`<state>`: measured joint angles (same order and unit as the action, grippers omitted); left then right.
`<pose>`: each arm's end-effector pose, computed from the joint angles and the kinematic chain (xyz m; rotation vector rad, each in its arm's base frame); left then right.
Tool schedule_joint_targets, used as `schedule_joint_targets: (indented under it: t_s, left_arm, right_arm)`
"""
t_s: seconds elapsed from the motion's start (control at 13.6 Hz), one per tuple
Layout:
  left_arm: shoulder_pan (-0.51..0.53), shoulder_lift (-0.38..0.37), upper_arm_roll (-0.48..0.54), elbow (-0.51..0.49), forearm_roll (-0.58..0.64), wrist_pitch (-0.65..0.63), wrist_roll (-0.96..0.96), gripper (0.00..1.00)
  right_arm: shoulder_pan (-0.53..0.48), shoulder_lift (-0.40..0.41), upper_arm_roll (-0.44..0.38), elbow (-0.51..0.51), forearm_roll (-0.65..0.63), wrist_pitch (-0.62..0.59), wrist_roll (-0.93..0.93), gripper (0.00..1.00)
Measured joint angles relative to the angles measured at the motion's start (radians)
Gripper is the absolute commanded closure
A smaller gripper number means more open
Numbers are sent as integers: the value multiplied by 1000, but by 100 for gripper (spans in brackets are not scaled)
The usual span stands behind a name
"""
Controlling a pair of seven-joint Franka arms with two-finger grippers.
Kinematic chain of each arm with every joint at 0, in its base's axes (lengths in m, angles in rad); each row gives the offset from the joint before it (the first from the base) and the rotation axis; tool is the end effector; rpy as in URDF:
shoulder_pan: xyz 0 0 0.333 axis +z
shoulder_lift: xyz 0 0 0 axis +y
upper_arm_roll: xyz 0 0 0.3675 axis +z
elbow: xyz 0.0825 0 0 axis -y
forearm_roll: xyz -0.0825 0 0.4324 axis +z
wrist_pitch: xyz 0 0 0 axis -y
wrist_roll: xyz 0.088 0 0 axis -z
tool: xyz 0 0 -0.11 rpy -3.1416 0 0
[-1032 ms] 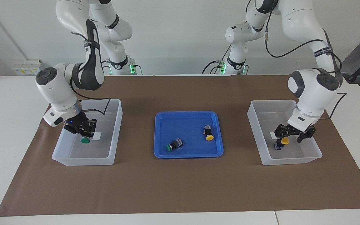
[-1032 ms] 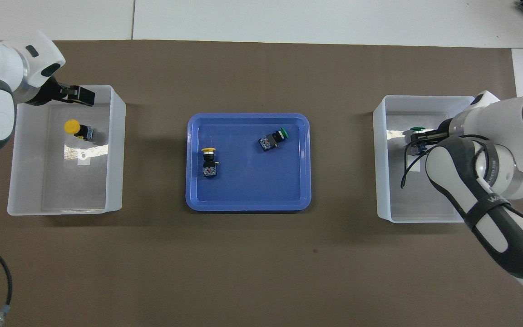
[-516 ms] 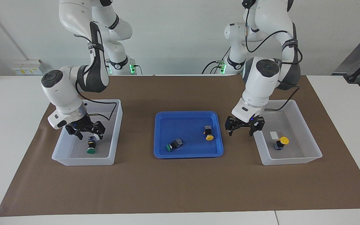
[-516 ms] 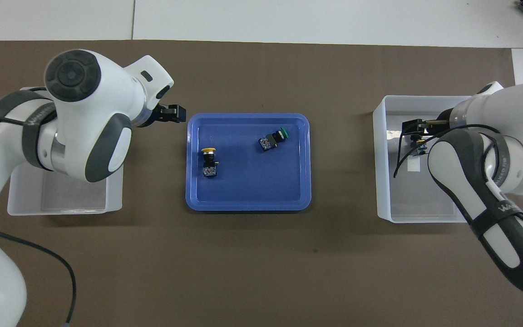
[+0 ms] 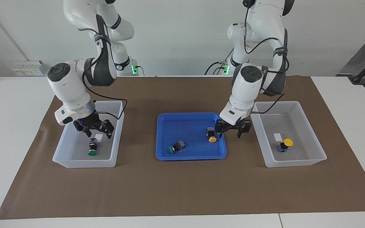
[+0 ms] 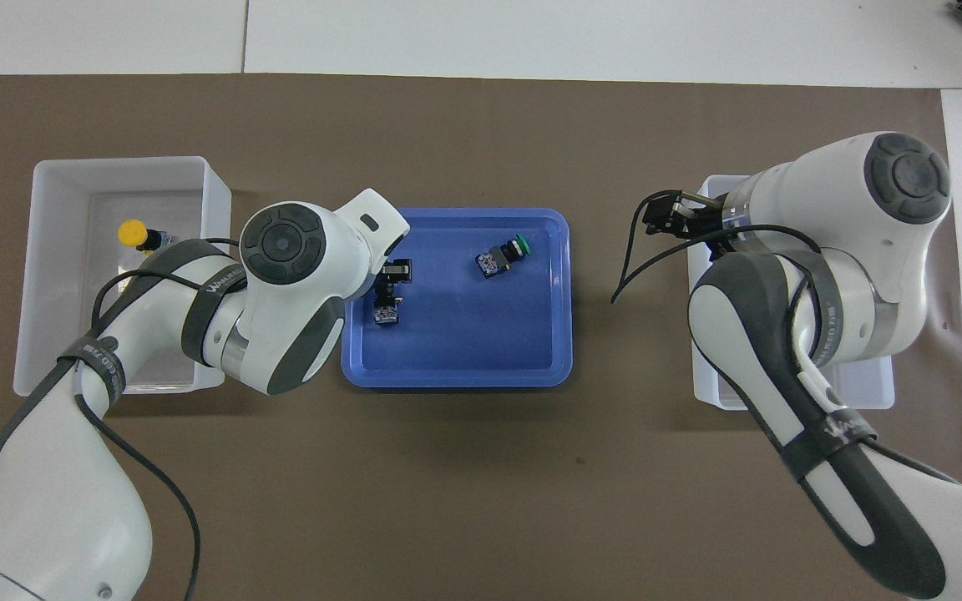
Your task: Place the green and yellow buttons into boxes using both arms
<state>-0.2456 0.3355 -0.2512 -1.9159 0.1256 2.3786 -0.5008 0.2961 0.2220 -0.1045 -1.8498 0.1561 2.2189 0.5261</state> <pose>0.6107 -0.3169 0.3535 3.0774 -0.0949 0.1985 0.6692 0.1396 0.4431 -2.9200 0.6152 -0.1514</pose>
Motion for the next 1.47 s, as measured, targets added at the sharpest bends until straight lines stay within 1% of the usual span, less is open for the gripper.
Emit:
schedule_joint_targets:
  t_s: [0.15,0.22,0.29,0.37,0.52,0.59,0.66,0.88,1.03,1.25,1.33,1.47]
  left_arm:
    - [-5,9,0,-33,0,45,-3,35]
    - [-8,13,2,-41,0,54,-4,40]
    - [-10,14,2,-46,0,61,-8,48]
    - [-12,15,2,-48,0,62,-16,58]
    - [-16,15,1,-48,0,63,-28,84]
    - [-18,15,1,-48,0,63,-31,94]
    - [-19,15,2,-48,0,63,-35,100]
    - [-19,14,12,-24,0,50,-37,100]
    - [-10,11,21,39,0,-26,-37,100]
    - [46,-4,26,171,1,-189,-25,100]
    - [79,-11,27,218,1,-245,2,100]
    - [153,-16,28,273,1,-301,88,100]
  right_arm:
    - [52,17,1,3,22,45,102,0]
    - [76,32,2,5,23,76,158,0]
    - [99,52,2,11,23,103,214,0]
    - [119,75,3,24,30,125,271,0]
    - [153,129,4,76,76,142,367,0]
    - [174,158,5,108,88,143,408,0]
    - [200,189,5,135,92,152,446,0]
    - [254,275,5,163,97,207,495,0]
    - [259,305,4,163,97,215,495,0]
    - [259,314,2,159,97,215,495,0]
    - [260,317,3,159,97,218,495,7]
    - [265,321,4,159,98,221,495,33]
